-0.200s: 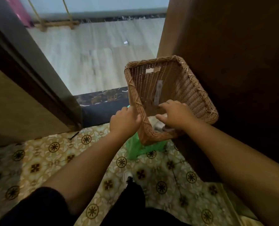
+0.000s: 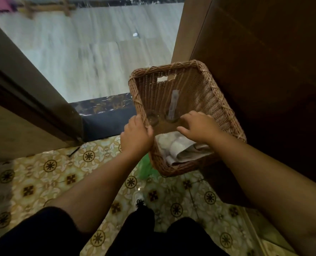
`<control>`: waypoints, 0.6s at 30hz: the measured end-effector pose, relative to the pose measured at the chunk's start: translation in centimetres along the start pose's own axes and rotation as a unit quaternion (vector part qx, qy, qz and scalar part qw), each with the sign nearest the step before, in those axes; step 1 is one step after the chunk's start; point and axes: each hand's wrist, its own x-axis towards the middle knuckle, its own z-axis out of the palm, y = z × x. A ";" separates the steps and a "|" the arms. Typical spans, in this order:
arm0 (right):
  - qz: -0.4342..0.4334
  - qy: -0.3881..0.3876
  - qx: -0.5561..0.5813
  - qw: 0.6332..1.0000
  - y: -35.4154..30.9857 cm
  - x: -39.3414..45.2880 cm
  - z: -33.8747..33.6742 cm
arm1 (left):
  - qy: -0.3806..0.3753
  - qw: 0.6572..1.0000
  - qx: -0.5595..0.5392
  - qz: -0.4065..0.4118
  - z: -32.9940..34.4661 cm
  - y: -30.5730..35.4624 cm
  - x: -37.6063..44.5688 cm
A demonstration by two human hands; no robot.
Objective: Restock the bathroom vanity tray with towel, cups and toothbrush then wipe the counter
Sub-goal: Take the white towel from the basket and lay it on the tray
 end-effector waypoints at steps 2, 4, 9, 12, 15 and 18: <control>0.003 -0.017 0.004 1.000 1.7 1.9 0.4 | 0.002 0.999 -0.043 -0.026 0.9 0.4 0.7; -0.003 -0.055 -0.001 0.999 3.0 3.5 1.3 | -0.005 0.994 -0.098 -0.051 1.7 0.8 0.6; -0.059 -0.165 0.003 0.985 4.8 8.4 4.7 | -0.029 0.949 -0.241 -0.203 3.3 1.7 0.7; -0.089 -0.241 -0.008 0.966 4.9 11.9 7.7 | 0.006 0.936 -0.272 -0.222 3.9 2.4 0.3; -0.105 -0.278 0.005 0.955 5.0 15.0 11.8 | 0.052 0.943 -0.255 -0.207 4.1 2.6 0.1; -0.092 -0.280 0.021 0.955 4.9 17.0 15.6 | 0.068 0.952 -0.225 -0.196 4.1 2.5 0.2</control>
